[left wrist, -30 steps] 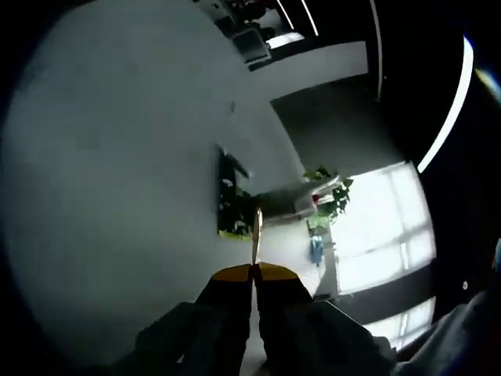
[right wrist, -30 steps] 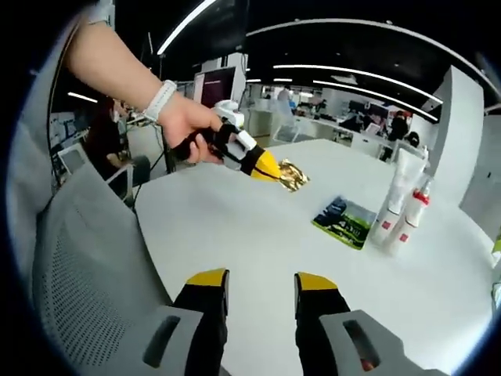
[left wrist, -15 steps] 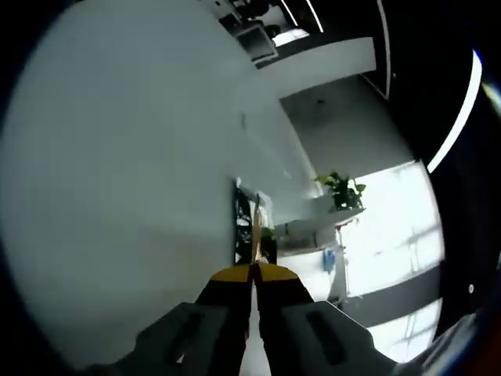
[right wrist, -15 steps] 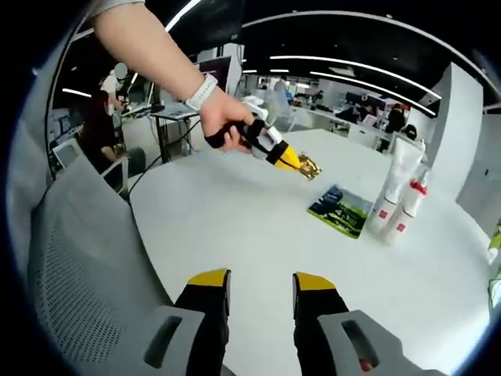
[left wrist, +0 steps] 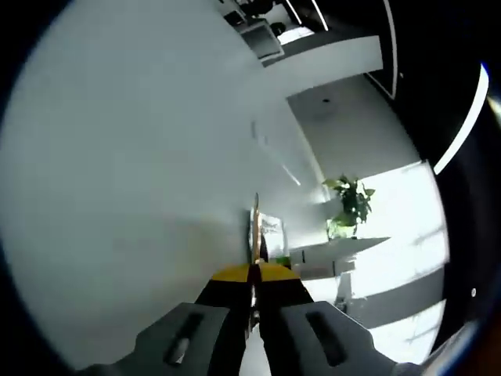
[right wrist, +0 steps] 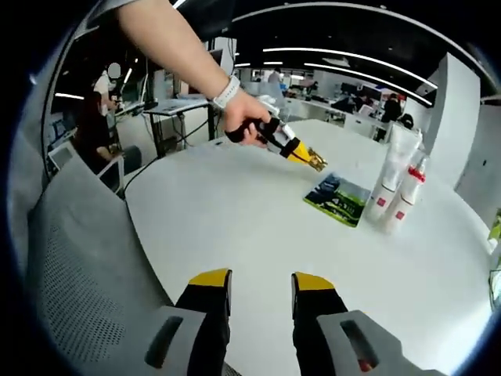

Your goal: Arrange the skincare products in the storage area until every visible bottle or jar stands upright without overlapping.

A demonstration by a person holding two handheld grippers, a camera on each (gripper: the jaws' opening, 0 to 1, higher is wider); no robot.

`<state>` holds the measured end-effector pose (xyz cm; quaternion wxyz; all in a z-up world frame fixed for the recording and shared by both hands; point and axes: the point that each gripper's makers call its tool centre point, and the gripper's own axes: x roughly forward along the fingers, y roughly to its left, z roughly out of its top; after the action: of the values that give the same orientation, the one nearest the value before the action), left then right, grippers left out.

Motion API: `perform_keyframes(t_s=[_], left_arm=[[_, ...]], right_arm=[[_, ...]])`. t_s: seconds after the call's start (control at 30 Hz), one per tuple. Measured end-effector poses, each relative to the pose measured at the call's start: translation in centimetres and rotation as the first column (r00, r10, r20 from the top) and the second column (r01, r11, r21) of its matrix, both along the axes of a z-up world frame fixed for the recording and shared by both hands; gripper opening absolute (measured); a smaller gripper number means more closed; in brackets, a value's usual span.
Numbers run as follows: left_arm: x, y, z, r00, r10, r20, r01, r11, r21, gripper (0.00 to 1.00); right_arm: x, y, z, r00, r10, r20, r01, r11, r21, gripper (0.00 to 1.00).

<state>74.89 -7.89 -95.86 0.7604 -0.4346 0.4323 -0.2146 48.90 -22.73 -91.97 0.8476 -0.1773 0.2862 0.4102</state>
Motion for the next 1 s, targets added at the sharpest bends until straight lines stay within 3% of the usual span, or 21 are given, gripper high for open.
perform_keyframes(t_s=[0.27,0.53,0.73,1.0], left_arm=[[1.2,0.5,-1.4,1.0,-0.007,-0.027,0.009,0.999,0.05,0.0],[0.7,0.5,-2.8,0.997,-0.023,-0.067,0.029,0.996,0.088,0.01],[1.1,0.9,-2.7,0.997,0.0,-0.083,0.008,0.995,0.097,0.01],[0.8,0.9,-2.4,0.99,-0.046,-0.132,0.061,0.992,0.109,0.07]], right_arm=[[-0.1,-0.1,-0.3,1.0,0.006,-0.007,-0.006,1.0,-0.016,0.24],[-0.2,-0.1,-0.4,1.0,0.012,-0.005,-0.012,1.0,-0.029,0.24],[-0.2,0.0,-0.3,1.0,0.024,0.006,-0.024,0.999,-0.035,0.24],[-0.1,-0.1,-0.4,1.0,0.024,0.008,-0.024,0.999,-0.043,0.24]])
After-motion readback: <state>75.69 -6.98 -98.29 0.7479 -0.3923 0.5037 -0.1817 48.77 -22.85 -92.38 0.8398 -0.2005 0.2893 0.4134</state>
